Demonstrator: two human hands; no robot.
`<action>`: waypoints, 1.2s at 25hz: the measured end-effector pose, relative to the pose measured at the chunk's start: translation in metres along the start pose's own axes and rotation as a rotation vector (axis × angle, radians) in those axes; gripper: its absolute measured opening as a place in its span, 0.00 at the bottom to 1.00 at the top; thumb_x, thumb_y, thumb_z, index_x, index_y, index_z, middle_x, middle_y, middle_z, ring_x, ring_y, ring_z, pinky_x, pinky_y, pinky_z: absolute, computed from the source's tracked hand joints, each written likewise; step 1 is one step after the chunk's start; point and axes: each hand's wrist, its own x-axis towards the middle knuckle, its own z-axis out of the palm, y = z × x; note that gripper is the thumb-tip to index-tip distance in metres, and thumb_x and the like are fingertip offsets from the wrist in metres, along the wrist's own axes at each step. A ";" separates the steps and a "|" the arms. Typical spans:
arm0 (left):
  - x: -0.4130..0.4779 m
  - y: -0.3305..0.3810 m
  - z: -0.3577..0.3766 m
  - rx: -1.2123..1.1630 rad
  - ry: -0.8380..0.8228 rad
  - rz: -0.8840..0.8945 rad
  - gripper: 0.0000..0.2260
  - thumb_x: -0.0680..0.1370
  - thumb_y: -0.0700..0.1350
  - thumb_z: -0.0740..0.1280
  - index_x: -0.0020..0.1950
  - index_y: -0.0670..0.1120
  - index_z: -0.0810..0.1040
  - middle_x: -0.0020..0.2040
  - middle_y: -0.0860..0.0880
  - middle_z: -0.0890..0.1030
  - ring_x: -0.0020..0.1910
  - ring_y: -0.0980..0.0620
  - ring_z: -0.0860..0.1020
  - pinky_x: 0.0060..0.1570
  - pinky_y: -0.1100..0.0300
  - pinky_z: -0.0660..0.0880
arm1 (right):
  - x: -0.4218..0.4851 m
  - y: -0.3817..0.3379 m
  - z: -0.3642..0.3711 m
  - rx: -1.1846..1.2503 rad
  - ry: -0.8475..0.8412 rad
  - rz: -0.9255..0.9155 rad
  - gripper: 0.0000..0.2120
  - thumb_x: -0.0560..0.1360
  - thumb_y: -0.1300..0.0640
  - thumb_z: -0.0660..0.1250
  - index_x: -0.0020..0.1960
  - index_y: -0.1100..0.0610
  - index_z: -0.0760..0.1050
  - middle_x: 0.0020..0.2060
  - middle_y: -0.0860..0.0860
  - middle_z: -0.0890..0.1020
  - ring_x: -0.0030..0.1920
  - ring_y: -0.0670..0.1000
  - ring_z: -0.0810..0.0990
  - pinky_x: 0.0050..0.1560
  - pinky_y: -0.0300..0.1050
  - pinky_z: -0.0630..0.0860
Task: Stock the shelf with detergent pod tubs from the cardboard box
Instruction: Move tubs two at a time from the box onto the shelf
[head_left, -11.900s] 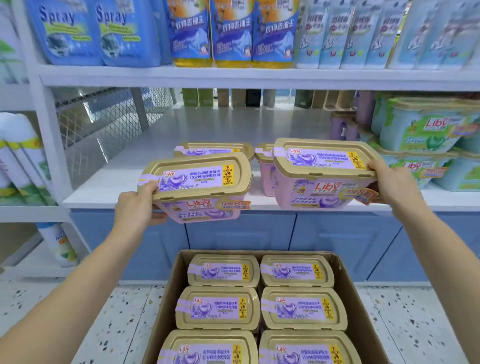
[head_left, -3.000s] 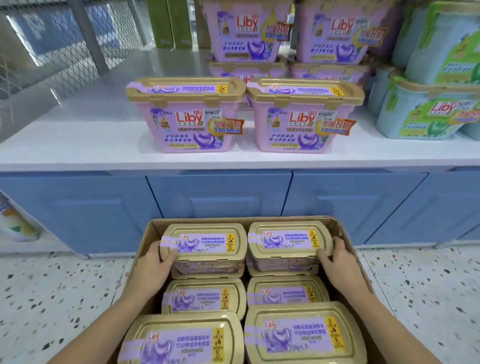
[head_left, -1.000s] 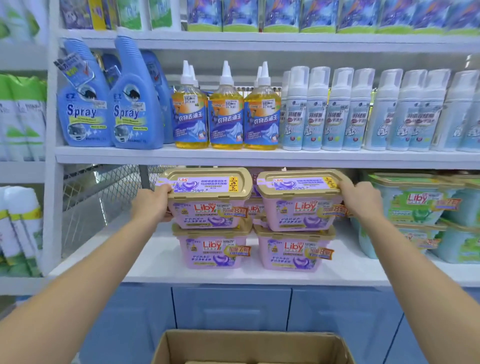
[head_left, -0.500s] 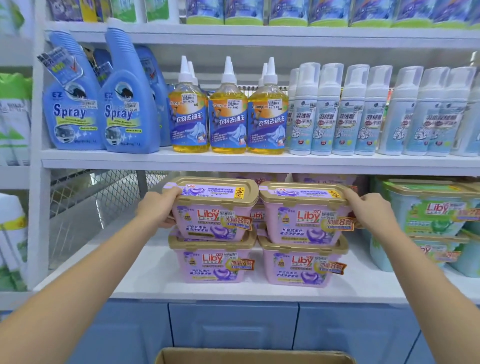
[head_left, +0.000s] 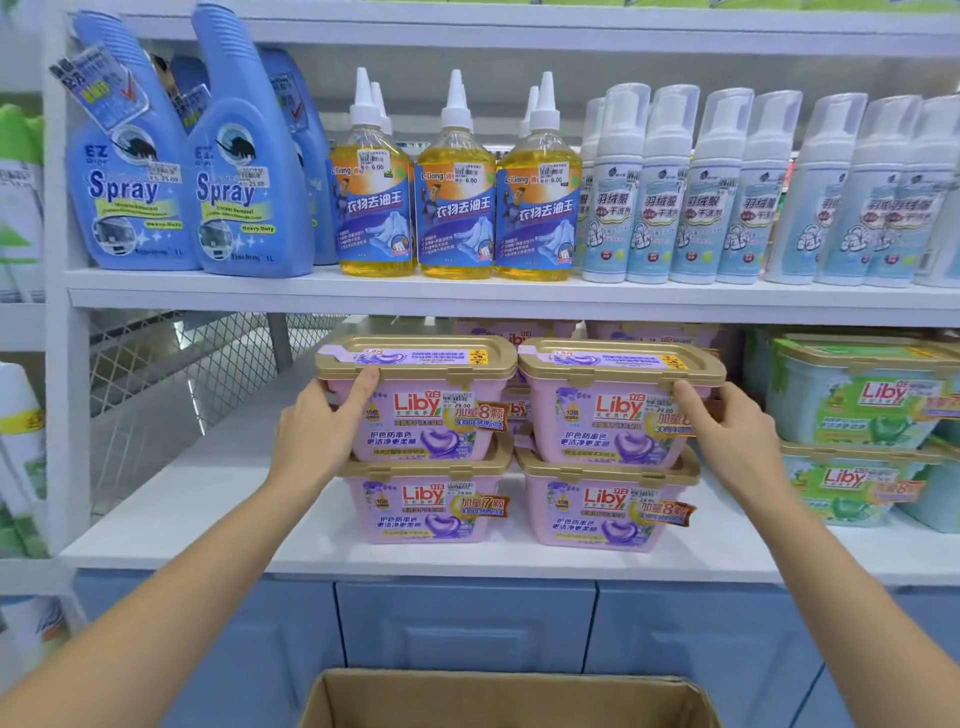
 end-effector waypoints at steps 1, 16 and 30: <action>0.001 -0.002 0.002 0.012 0.002 0.001 0.23 0.75 0.63 0.57 0.54 0.45 0.75 0.47 0.48 0.78 0.53 0.43 0.73 0.48 0.54 0.65 | -0.001 -0.001 0.002 -0.005 0.020 0.002 0.26 0.73 0.36 0.58 0.54 0.59 0.74 0.44 0.51 0.79 0.46 0.53 0.77 0.43 0.45 0.67; -0.060 -0.106 0.058 -0.017 -0.224 -0.153 0.35 0.58 0.66 0.68 0.59 0.51 0.69 0.53 0.50 0.80 0.57 0.45 0.78 0.55 0.52 0.72 | -0.075 0.101 0.048 0.046 -0.249 0.189 0.38 0.57 0.25 0.63 0.54 0.52 0.70 0.50 0.50 0.81 0.49 0.53 0.77 0.50 0.51 0.73; -0.020 -0.154 0.045 0.206 -0.048 0.020 0.22 0.69 0.54 0.72 0.54 0.41 0.74 0.49 0.42 0.84 0.47 0.40 0.80 0.48 0.47 0.75 | -0.058 0.081 0.098 -0.098 -0.226 0.098 0.15 0.69 0.48 0.72 0.39 0.58 0.71 0.33 0.52 0.79 0.36 0.56 0.78 0.33 0.45 0.68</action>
